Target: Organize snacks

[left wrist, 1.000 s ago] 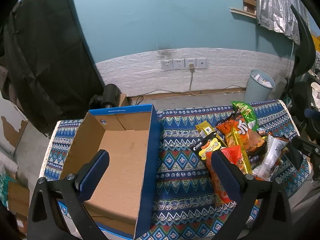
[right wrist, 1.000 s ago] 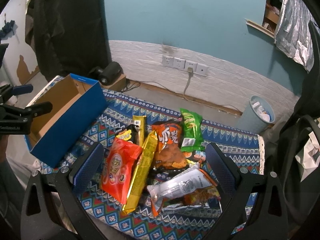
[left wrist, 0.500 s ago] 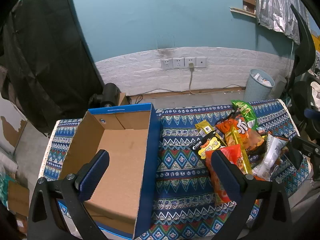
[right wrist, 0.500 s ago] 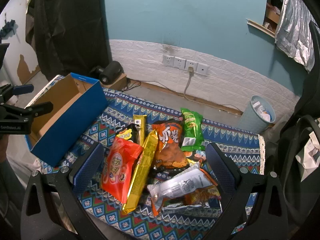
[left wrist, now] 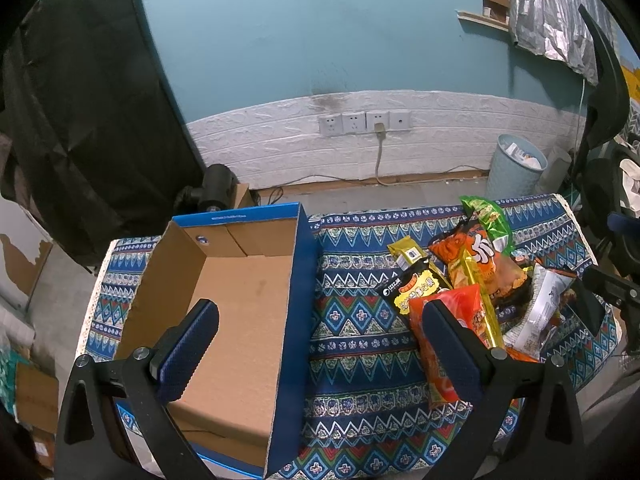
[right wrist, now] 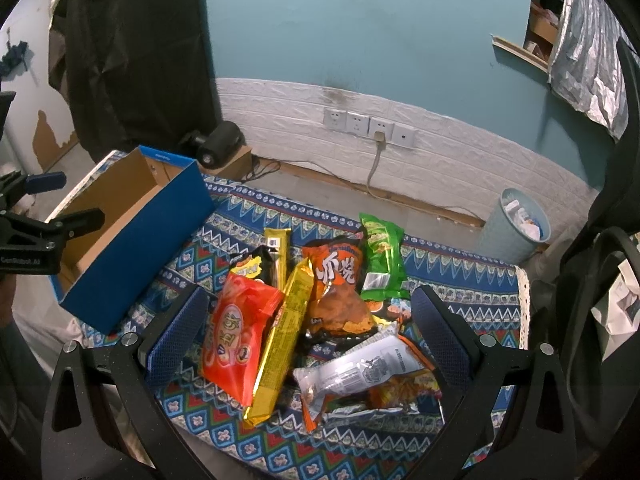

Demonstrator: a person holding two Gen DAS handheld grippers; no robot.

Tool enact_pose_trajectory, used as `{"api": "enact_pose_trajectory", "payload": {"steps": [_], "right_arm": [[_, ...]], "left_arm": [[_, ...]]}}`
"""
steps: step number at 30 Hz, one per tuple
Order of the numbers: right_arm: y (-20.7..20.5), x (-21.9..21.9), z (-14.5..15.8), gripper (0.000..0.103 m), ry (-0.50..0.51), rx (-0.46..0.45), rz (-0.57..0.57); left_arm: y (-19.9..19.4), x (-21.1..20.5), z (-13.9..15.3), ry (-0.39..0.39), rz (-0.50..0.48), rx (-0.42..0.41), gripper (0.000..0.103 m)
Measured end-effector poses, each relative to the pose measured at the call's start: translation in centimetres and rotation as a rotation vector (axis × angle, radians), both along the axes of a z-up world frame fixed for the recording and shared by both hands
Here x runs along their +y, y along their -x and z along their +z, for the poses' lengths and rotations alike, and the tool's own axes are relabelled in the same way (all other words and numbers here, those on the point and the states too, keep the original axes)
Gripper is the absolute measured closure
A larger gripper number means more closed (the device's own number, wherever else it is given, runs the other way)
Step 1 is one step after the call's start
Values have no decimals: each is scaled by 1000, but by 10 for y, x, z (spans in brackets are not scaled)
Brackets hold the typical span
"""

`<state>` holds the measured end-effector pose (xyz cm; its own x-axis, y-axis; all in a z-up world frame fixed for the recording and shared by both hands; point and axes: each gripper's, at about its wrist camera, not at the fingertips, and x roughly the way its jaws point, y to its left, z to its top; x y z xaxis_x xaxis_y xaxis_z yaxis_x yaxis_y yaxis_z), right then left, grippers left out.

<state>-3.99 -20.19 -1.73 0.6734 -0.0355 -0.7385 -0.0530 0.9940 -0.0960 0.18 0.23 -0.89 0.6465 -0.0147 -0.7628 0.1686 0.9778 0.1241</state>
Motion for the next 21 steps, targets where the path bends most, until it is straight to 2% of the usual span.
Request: {"api": "enact_pose_trajectory", "payload": {"steps": [21], "right_arm": [[0,-1,-2,3,1,4,2]], "left_arm": [[-1,0,-4,-6,-3,11,0]]}}
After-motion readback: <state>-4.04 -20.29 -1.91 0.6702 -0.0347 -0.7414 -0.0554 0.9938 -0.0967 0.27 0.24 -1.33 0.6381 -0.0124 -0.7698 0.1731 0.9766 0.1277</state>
